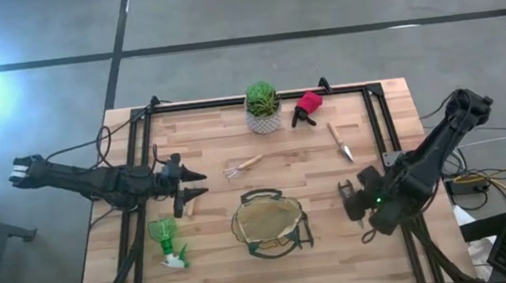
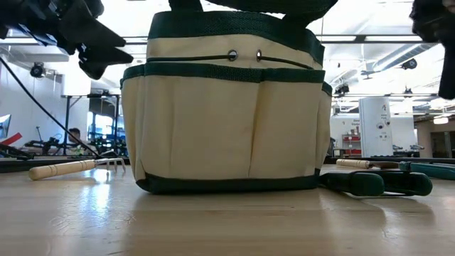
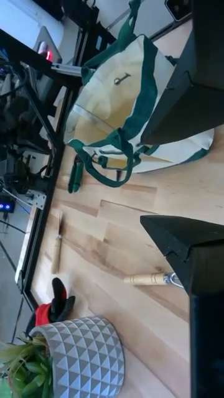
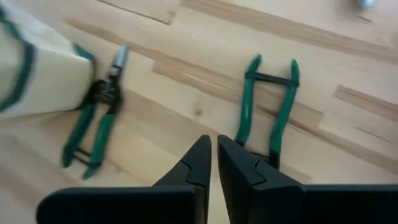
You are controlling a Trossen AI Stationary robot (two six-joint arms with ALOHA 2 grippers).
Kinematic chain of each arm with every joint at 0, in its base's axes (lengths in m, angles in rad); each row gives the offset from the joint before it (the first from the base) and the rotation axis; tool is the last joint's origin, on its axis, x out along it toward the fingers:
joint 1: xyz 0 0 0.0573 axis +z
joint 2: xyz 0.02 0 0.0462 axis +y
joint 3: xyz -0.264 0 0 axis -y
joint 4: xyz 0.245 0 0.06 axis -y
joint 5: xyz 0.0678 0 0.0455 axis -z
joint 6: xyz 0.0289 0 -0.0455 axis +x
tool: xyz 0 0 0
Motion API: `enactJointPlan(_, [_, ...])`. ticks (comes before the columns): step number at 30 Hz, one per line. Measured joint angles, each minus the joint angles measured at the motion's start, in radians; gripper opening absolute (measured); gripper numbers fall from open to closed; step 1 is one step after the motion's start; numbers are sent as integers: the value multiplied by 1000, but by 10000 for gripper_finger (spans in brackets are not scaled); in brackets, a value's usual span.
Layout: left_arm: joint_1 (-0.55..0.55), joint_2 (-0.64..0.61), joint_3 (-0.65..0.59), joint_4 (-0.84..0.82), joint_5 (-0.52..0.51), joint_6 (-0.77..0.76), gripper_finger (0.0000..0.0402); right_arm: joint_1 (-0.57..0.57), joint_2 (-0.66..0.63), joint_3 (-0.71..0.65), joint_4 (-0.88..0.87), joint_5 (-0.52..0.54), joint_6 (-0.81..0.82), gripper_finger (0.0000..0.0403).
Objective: Pick & Place Garden tools in Gardening bag
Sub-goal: Put the right green shear scissors into the white gardening bag
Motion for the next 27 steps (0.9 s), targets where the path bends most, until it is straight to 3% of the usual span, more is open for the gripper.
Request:
enactJointPlan(9, [0,0,10,5,0,28,197,-75,165,26,6,-67,-8,83])
enactJointPlan(17, [0,1,13,42,-1,67,197,-107,221,28,8,-120,-1,149])
enactJointPlan(27, [0,2,13,55,-1,86,199,-164,221,21,18,-120,-30,156])
